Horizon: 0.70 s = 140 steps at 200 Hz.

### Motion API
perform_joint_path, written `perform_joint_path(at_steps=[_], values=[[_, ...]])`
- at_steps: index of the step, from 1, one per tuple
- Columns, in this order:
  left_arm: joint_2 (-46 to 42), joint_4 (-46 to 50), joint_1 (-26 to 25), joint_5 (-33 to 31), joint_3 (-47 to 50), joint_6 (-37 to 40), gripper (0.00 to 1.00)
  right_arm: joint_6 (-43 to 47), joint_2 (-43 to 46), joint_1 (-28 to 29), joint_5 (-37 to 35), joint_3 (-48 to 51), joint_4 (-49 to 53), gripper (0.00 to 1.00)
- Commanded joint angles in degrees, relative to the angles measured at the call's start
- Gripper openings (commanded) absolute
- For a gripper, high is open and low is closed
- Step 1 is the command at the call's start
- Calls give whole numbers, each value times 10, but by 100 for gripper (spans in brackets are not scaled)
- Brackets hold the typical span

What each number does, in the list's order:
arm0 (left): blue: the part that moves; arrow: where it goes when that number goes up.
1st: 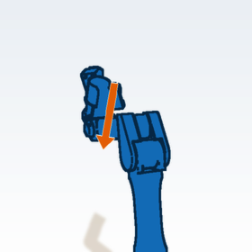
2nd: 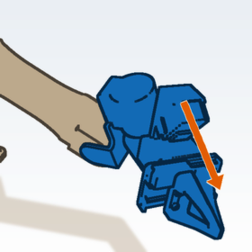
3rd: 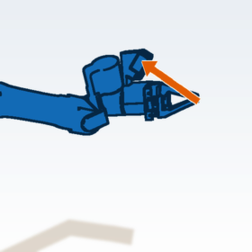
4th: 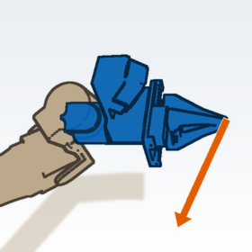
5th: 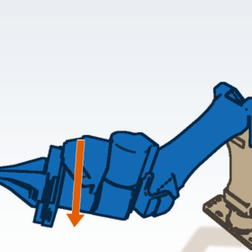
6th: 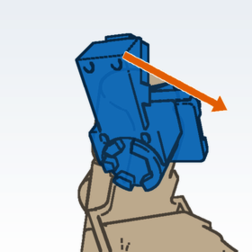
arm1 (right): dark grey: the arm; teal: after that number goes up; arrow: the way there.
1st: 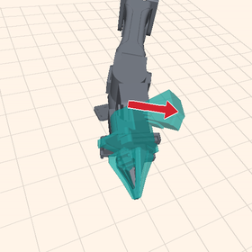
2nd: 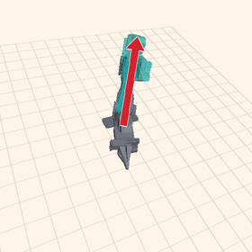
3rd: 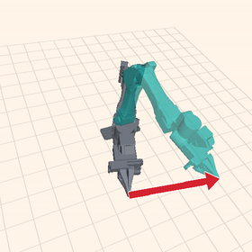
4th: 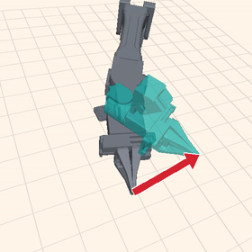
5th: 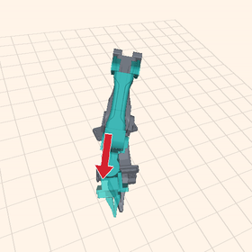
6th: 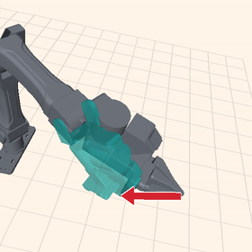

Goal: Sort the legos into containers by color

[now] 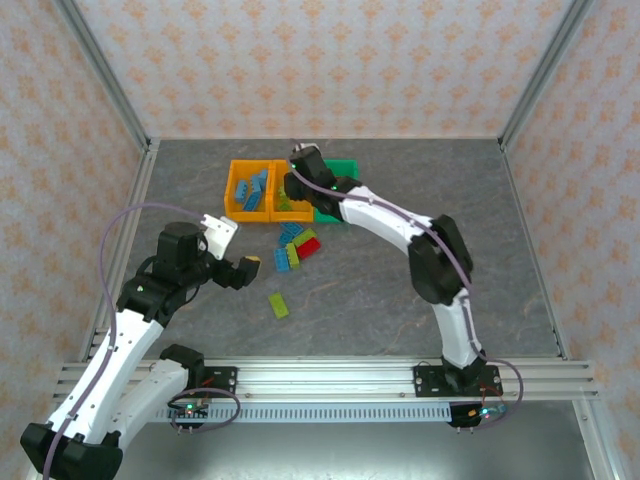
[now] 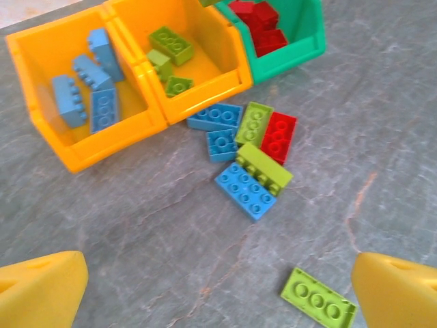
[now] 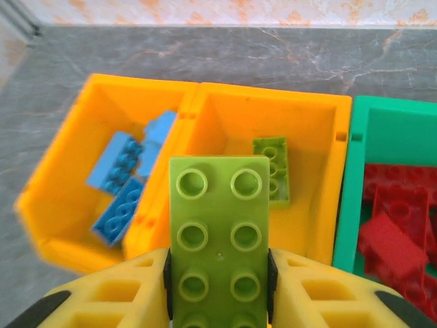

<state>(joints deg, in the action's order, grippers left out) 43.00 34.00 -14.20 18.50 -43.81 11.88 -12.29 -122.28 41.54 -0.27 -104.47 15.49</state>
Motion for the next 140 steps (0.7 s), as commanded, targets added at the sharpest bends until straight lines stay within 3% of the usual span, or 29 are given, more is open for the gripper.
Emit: perform_joint_path(at_steps=[1,27,63,101,140], values=[[-10,17,4,-68,-13,-11,100,9,-62,-4,5,-94,85,45],[-8,11,4,-68,-12,-12,100,17,-79,-3,26,-152,130,64],[-3,-6,5,-112,-11,-53,100,9,10,-1,36,-110,168,66],[2,-28,13,-253,-9,-156,100,-10,216,8,50,95,144,69],[18,24,17,-247,-43,-266,100,-52,481,13,99,374,57,83]])
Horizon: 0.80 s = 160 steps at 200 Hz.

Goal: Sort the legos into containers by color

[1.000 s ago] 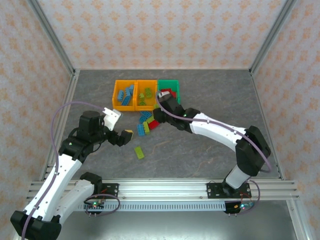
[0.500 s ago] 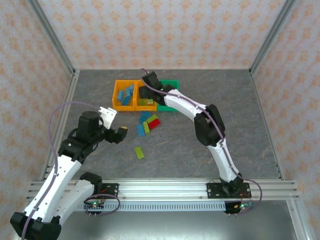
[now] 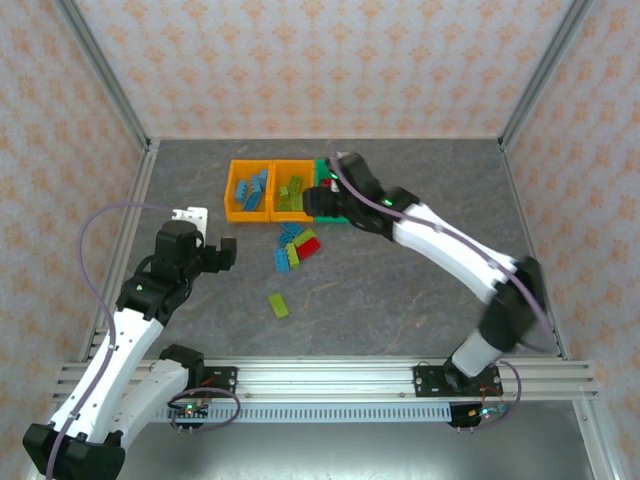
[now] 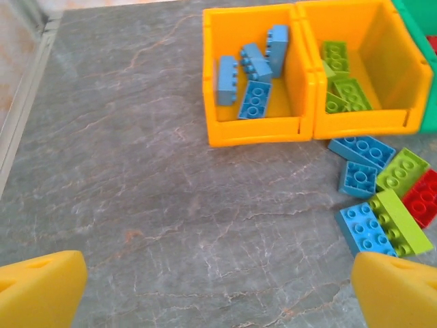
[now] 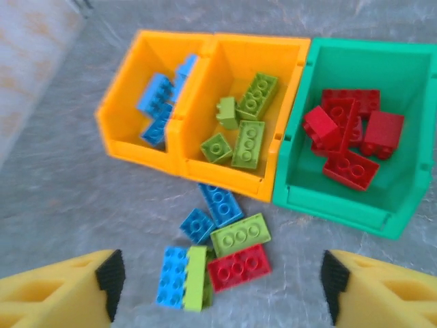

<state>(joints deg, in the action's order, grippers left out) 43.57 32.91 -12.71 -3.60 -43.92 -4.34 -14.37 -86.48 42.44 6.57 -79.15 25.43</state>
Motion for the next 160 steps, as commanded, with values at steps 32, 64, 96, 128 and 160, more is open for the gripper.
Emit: perform_joint_path(at_steps=[32,64,96,128,160], values=[[30,113,-14,76,-77,-275,95,-40,266,3,-33,224,19,87],[70,102,-157,88,-43,-381,92,-73,365,2,-138,299,21,90],[155,94,-303,27,-15,-493,93,-78,390,-1,-167,326,-4,97],[227,76,-361,-12,16,-590,91,-68,369,-2,-162,313,12,98],[265,25,-363,-9,51,-620,89,-61,364,-2,-162,309,25,98]])
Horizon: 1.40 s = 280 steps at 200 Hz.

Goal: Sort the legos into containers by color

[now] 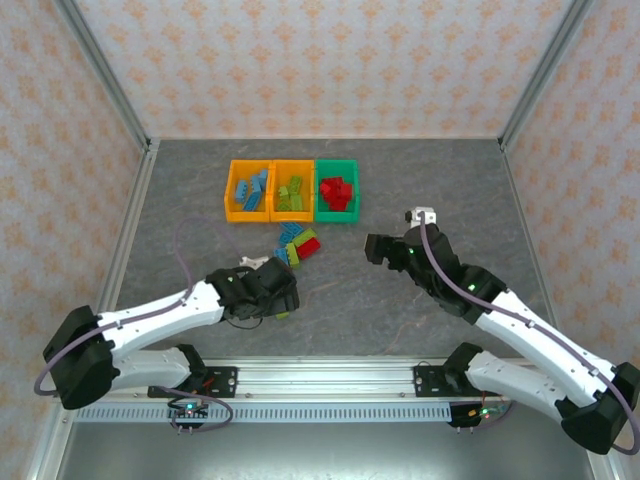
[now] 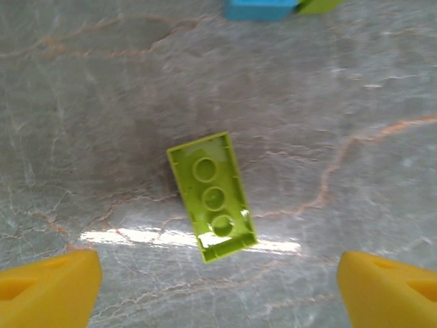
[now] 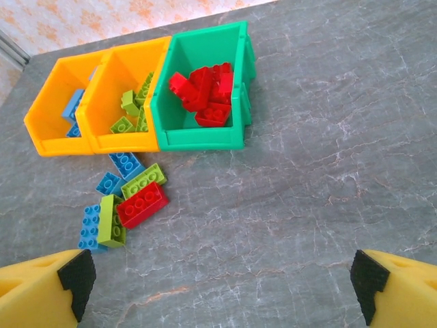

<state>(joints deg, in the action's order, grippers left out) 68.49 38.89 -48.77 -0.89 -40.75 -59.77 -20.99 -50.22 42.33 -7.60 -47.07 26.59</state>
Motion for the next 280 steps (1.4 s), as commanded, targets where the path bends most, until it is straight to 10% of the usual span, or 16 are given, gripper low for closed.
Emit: perform_joint_path(at_steps=[1,55,98,160,209,280], values=[[18,-36,-3,-36,20,-66,89,5,1,-1,-21,-12,13,98],[94,-76,-3,-25,4,-37,82,7,5,-1,-22,-11,20,99],[153,-80,-3,-28,5,-39,54,6,4,-1,-1,-16,32,99],[112,-57,-4,-41,-14,-27,31,79,-50,34,261,-37,22,95],[113,-13,61,-138,-171,102,31,32,-69,63,231,-46,-46,96],[473,31,217,-110,-595,269,29,-25,3,64,117,-27,1,96]])
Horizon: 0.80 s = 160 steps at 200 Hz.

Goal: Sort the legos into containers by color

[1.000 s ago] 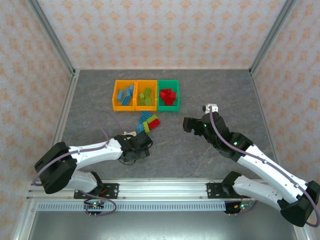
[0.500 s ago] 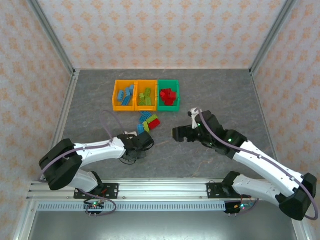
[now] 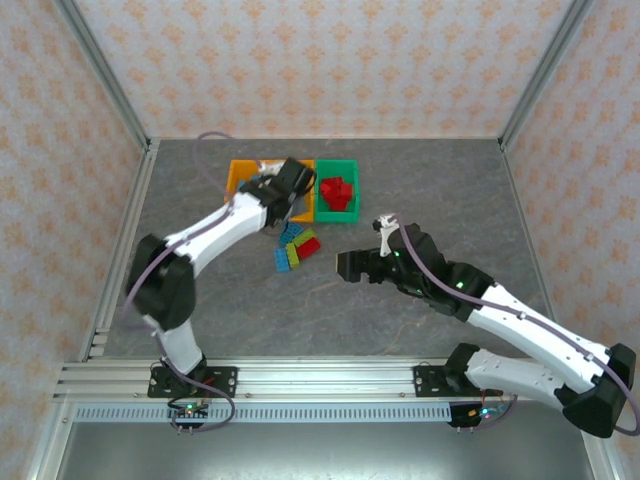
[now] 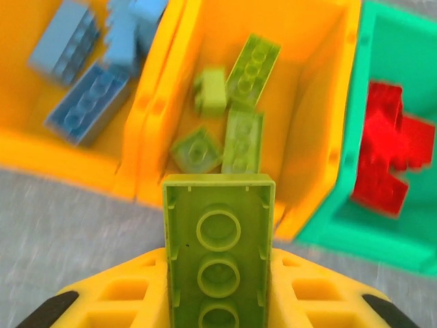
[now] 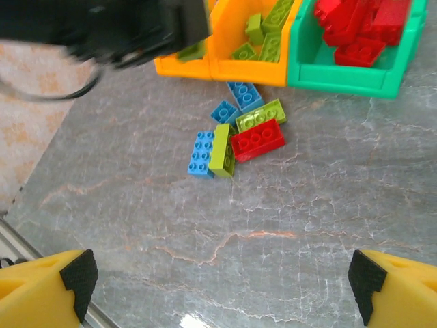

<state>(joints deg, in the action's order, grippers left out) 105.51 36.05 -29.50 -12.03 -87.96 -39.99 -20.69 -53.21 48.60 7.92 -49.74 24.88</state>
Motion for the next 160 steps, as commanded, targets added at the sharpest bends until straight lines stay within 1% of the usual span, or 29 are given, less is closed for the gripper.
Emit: perform_joint_path(at_steps=[1,19,36,47,51,59,72,84,94,108,112,125,139,151,160], values=[[106,62,26,1,-129,73,29,-28,34,1,-39,0,19,96],[177,93,43,0,-233,83,31,-37,53,1,-45,3,31,96],[227,138,52,6,-329,89,44,-38,56,2,-46,-1,48,95],[245,166,55,13,-383,91,50,-37,53,2,-49,-5,60,95],[248,172,55,14,-394,106,51,-39,52,2,-50,-5,63,95],[245,178,54,21,-408,111,54,-39,47,3,-51,-5,64,94],[224,181,54,32,-402,114,57,-39,34,3,-45,-6,59,94],[186,178,53,45,-371,111,57,-38,16,4,-40,-9,52,94],[137,165,53,66,-315,105,57,-38,-3,6,-41,-14,45,94],[47,129,52,99,-216,97,57,-39,-39,9,-41,-25,39,94],[6,118,51,107,-183,81,57,-40,-50,10,-41,-30,38,94],[-92,85,45,117,-93,77,57,-49,-93,13,-39,-46,32,93],[-192,75,36,114,-13,90,56,-57,-140,18,-23,-63,12,93],[-270,78,28,113,42,138,56,-66,-191,26,-15,-79,-8,93],[-323,85,24,117,77,168,56,-79,-228,30,-7,-92,-25,90]])
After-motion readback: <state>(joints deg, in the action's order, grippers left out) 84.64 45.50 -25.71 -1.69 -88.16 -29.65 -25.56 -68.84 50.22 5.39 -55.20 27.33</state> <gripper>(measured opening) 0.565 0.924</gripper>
